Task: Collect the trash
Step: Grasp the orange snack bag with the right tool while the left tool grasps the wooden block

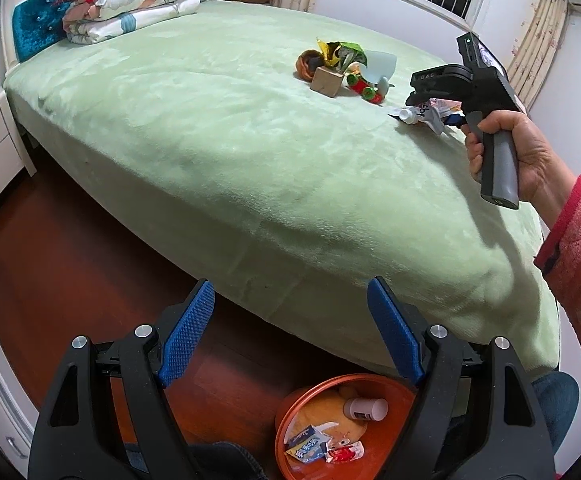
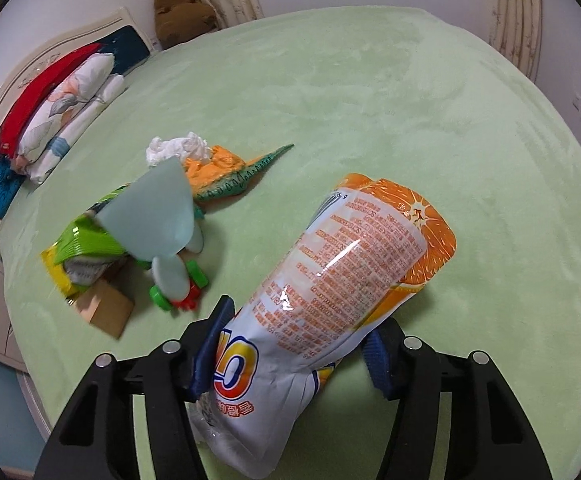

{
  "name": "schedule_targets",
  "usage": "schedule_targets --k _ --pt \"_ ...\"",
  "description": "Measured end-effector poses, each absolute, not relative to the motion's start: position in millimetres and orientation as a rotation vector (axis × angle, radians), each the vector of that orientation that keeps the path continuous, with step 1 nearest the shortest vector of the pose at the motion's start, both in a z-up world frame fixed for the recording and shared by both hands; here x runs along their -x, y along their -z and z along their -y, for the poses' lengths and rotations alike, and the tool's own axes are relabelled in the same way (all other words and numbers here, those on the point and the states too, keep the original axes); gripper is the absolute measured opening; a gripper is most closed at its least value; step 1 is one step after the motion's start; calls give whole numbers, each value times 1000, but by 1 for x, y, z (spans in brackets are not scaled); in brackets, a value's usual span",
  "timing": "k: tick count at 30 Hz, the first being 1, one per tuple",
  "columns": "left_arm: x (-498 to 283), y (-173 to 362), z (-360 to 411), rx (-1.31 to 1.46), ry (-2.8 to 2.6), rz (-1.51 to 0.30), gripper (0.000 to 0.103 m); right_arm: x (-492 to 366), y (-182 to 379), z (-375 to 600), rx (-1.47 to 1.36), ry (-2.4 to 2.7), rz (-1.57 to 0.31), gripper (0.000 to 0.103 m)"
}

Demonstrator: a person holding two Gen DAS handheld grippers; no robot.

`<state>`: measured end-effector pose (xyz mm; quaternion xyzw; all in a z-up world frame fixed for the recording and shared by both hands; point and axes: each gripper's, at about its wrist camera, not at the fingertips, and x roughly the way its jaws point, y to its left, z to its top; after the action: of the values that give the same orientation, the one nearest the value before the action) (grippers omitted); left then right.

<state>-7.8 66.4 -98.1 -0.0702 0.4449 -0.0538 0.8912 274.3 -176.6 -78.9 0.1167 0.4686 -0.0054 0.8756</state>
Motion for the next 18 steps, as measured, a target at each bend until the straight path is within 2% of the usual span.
schedule_targets --k 11,18 --pt "8 87 -57 134 124 -900 77 -202 25 193 -178 -118 -877 59" --pt "-41 77 -53 134 149 -868 77 -130 -4 209 -138 -211 -808 59"
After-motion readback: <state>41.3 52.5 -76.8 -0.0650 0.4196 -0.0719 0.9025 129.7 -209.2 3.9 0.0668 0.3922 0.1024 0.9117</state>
